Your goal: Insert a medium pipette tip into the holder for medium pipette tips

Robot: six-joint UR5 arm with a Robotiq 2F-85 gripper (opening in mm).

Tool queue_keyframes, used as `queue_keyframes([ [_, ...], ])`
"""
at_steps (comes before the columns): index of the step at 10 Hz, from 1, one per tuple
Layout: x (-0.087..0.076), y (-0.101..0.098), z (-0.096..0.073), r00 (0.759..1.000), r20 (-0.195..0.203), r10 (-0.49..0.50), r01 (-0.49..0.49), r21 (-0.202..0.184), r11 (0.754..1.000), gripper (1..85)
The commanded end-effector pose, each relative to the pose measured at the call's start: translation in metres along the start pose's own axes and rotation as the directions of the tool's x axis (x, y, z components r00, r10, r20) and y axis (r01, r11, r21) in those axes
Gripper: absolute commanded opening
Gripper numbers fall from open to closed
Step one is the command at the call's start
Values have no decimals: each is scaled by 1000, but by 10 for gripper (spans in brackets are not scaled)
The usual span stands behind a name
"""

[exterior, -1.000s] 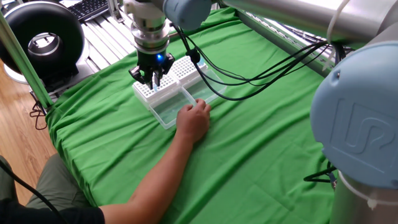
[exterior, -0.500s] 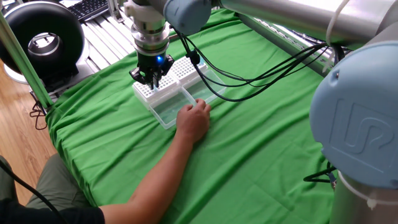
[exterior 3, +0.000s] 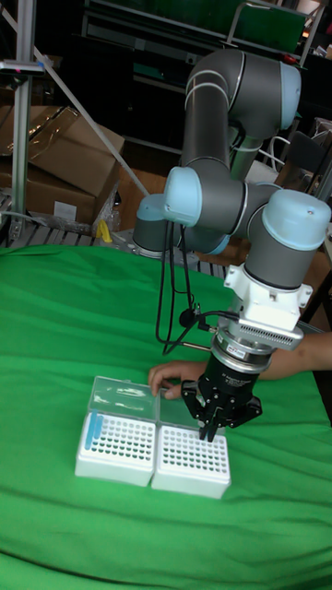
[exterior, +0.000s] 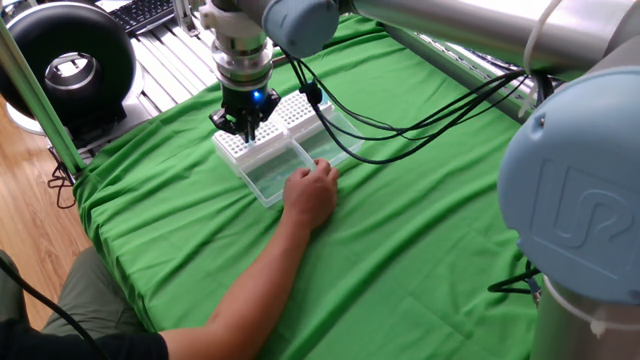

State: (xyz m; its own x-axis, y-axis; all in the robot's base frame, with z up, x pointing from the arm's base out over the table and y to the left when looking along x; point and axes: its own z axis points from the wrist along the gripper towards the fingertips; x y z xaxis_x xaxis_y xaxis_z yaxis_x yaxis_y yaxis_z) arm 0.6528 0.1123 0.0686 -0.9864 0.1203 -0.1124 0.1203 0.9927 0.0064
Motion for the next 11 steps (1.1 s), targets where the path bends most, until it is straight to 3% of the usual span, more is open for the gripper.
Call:
queue_keyframes([
  [1, -1, -5, -10, 1000, -15, 9, -9, 12, 1000, 10],
  [8, -18, -5, -50, 998, -57, 8, -7, 13, 1000, 10],
  [11, -30, -17, -76, 996, -83, -24, 25, 7, 1000, 10],
])
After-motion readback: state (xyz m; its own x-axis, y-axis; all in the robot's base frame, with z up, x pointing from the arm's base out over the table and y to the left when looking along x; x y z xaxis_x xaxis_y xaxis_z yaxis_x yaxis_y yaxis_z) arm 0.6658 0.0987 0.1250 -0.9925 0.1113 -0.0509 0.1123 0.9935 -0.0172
